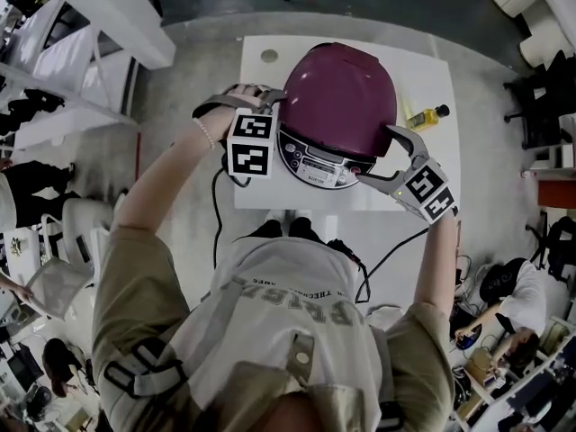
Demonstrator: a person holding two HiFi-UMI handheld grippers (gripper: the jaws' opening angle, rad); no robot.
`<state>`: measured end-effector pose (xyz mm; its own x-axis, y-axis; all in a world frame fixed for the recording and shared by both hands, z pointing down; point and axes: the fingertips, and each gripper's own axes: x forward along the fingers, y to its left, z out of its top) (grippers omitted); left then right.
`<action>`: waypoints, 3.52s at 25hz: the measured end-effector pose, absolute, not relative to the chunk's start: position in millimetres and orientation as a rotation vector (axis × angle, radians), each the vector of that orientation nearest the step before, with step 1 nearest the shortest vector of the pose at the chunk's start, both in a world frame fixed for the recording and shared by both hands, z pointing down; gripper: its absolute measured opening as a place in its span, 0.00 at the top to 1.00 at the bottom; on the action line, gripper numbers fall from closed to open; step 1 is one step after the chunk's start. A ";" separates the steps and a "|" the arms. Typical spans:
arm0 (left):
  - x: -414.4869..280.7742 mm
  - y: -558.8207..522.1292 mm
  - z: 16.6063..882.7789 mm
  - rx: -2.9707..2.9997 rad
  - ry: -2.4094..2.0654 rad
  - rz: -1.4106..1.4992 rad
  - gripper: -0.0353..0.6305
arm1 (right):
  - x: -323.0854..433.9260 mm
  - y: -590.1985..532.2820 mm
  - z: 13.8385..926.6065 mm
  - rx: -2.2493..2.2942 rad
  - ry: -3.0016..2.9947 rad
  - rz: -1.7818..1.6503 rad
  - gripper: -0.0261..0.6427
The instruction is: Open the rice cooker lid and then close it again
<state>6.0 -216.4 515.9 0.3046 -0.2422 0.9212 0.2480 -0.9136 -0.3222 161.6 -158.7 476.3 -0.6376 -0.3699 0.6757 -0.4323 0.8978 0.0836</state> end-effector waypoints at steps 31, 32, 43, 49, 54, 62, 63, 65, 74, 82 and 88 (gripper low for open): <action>-2.0 -214.3 547.1 -1.987 -0.133 -1.725 0.20 | 159.6 -146.3 505.5 0.378 -2.194 0.183 0.26; -2.3 -214.8 547.1 -1.983 -0.137 -1.726 0.20 | 159.6 -146.5 505.3 0.372 -2.191 0.187 0.26; -3.4 -216.3 546.4 -1.960 -0.184 -1.730 0.20 | 159.9 -146.0 503.1 0.325 -2.187 0.228 0.26; -5.3 -218.1 548.5 -1.916 -0.224 -1.759 0.19 | 161.1 -144.3 508.9 0.283 -2.105 0.207 0.26; -5.7 -218.7 549.2 -1.913 -0.227 -1.763 0.19 | 163.3 -144.1 511.7 0.284 -2.058 0.210 0.26; -3.8 -213.0 546.6 -2.057 -0.235 -1.723 0.19 | 161.4 -145.4 513.2 0.330 -2.107 0.183 0.26; -3.3 -213.2 545.9 -2.077 -0.227 -1.715 0.19 | 161.0 -145.7 512.5 0.332 -2.120 0.184 0.26; -1.6 -216.9 542.3 -2.107 -0.188 -1.693 0.19 | 161.2 -146.8 510.4 0.344 -2.153 0.205 0.26; -0.6 -223.0 482.6 -2.440 0.073 -1.431 0.19 | 158.7 -164.2 441.1 0.776 -2.534 0.248 0.26; 6.0 -234.2 411.1 -2.784 0.597 -0.824 0.26 | 173.8 -175.0 389.4 1.511 -2.609 0.107 0.27; -8.9 -237.4 380.2 -2.846 0.995 -0.451 0.35 | 166.8 -162.9 375.8 1.870 -2.506 0.030 0.31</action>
